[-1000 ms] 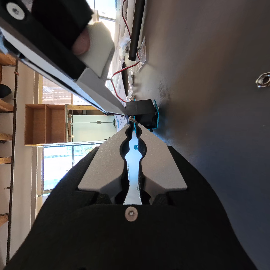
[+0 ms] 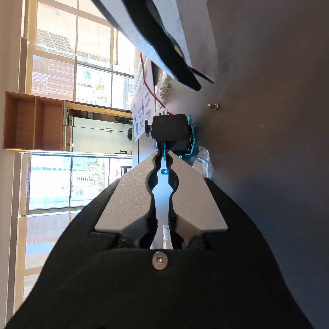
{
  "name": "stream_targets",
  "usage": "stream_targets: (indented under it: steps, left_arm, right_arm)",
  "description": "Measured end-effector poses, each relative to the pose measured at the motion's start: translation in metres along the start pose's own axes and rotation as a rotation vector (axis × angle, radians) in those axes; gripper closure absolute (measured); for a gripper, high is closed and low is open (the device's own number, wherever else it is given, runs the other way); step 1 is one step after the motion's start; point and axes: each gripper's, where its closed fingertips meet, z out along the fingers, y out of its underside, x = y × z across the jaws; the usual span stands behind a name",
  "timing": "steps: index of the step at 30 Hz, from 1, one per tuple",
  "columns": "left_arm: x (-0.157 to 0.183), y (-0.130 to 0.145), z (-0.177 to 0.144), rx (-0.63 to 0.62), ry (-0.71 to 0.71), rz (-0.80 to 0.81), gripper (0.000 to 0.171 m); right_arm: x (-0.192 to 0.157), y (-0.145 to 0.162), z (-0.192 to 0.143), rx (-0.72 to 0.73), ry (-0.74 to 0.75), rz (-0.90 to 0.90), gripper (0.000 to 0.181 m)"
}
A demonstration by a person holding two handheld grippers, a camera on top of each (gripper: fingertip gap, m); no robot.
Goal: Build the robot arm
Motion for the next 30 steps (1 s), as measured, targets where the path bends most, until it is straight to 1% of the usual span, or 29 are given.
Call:
stream_targets:
  steps: [2,5,8,10,13,14,16,19,21,22,23,26,28,30]
  left_arm:
    - [0.000,0.000,0.000,-0.002,0.001,0.001,0.168]
    - [0.000,0.000,-0.001,-0.005,0.001,0.004,0.168]
    - [0.000,0.000,-0.002,-0.007,-0.002,0.009,0.168]
    - [0.000,0.000,-0.001,-0.008,-0.003,0.009,0.168]
    - [0.000,0.000,-0.001,-0.010,-0.004,0.012,0.168]
    - [0.000,0.000,-0.001,-0.009,-0.004,0.012,0.168]
    - [0.000,0.000,-0.001,-0.008,-0.004,0.008,0.168]
    - [0.000,-0.001,-0.001,-0.007,-0.002,0.006,0.168]
    - [0.000,-0.001,-0.001,-0.004,-0.001,0.005,0.168]
    - [0.000,-0.002,-0.001,-0.002,0.000,0.005,0.168]
    - [0.000,-0.003,-0.002,-0.001,0.000,0.006,0.168]
    - [0.001,-0.004,-0.002,0.001,0.001,0.007,0.168]
    - [0.001,-0.004,-0.002,0.001,-0.001,0.008,0.168]
    - [0.001,-0.004,-0.002,0.002,-0.002,0.007,0.168]
  right_arm:
    - [0.005,-0.002,0.005,-0.001,0.002,-0.024,0.163]
    - [-0.002,-0.005,0.013,0.051,-0.091,0.047,0.164]
    - [0.001,-0.005,0.018,0.051,-0.083,0.045,0.166]
    - [0.002,-0.001,0.020,0.023,-0.075,0.034,0.176]
    - [0.000,-0.005,0.016,0.056,-0.043,-0.007,0.177]
    - [0.002,-0.004,0.012,0.052,0.003,-0.055,0.177]
    - [0.010,0.003,0.004,-0.002,0.149,-0.204,0.177]
    - [0.016,0.019,-0.008,-0.153,0.353,-0.569,0.177]
    - [0.014,0.028,-0.012,-0.268,0.429,-0.834,0.178]
    - [0.012,0.030,-0.013,-0.307,0.452,-0.933,0.178]
    - [0.007,0.032,-0.012,-0.322,0.445,-1.006,0.179]
    - [0.002,0.037,-0.011,-0.375,0.436,-1.131,0.178]
    - [-0.001,0.039,-0.012,-0.399,0.415,-1.178,0.178]
    - [-0.005,0.039,-0.013,-0.395,0.392,-1.172,0.176]
